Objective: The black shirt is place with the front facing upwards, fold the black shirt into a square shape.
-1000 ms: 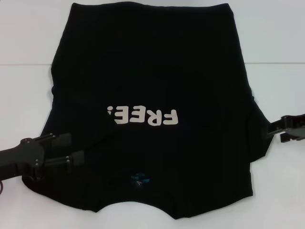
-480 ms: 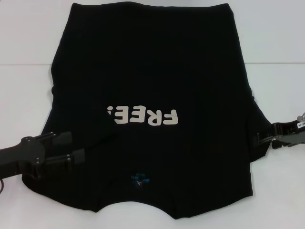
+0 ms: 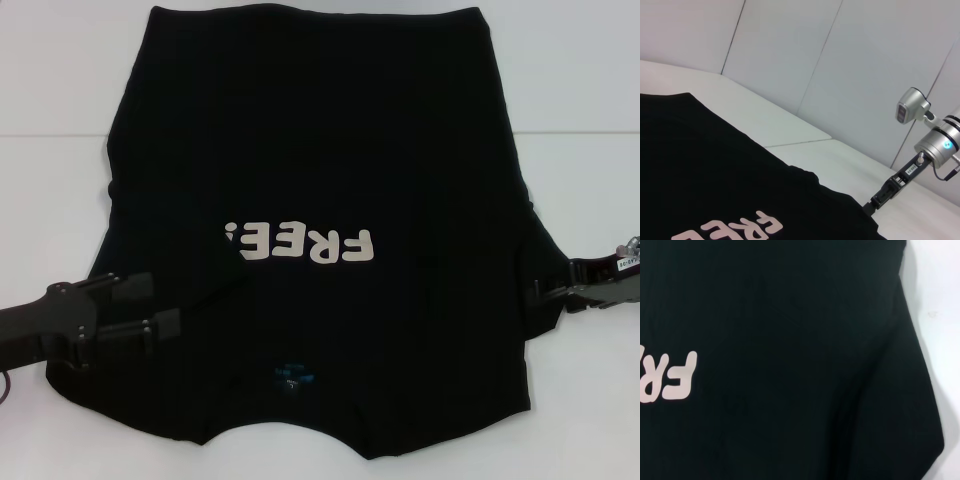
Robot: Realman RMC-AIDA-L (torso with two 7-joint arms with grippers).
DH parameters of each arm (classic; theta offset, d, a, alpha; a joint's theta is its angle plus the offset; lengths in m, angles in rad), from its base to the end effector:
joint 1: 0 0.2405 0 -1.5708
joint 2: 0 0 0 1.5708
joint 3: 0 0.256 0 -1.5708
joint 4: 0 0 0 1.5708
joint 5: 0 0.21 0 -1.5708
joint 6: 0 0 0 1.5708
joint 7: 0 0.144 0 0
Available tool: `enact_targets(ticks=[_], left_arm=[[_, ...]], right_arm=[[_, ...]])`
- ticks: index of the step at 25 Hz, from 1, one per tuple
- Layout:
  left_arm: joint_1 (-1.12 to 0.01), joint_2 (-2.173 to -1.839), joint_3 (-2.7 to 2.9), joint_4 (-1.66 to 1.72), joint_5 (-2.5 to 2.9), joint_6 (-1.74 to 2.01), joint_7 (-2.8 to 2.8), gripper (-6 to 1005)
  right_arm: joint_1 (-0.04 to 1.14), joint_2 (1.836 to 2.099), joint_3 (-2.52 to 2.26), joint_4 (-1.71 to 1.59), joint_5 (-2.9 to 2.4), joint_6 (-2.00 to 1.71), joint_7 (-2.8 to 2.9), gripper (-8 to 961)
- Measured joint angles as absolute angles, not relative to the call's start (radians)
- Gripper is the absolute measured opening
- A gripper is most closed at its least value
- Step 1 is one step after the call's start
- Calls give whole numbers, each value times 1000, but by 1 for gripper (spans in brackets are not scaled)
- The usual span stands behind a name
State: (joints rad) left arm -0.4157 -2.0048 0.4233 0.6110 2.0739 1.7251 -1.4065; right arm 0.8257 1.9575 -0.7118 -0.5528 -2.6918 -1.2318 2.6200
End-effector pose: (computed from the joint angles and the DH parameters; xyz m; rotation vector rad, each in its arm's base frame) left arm -0.3168 0.2872 0.0478 -2.5536 -0.8606 -0.8280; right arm 0.2872 0.4075 0.0232 -2.0615 1.7612 -0.0902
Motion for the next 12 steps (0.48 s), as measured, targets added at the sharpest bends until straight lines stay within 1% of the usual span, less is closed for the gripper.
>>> enact_targets(ticks=[12], left_arm=[[-419,-2005,423,607,2074,1722,-1407,847]], right_arm=[[838,1966,-712,-553,-2686,-1209,2612,642]])
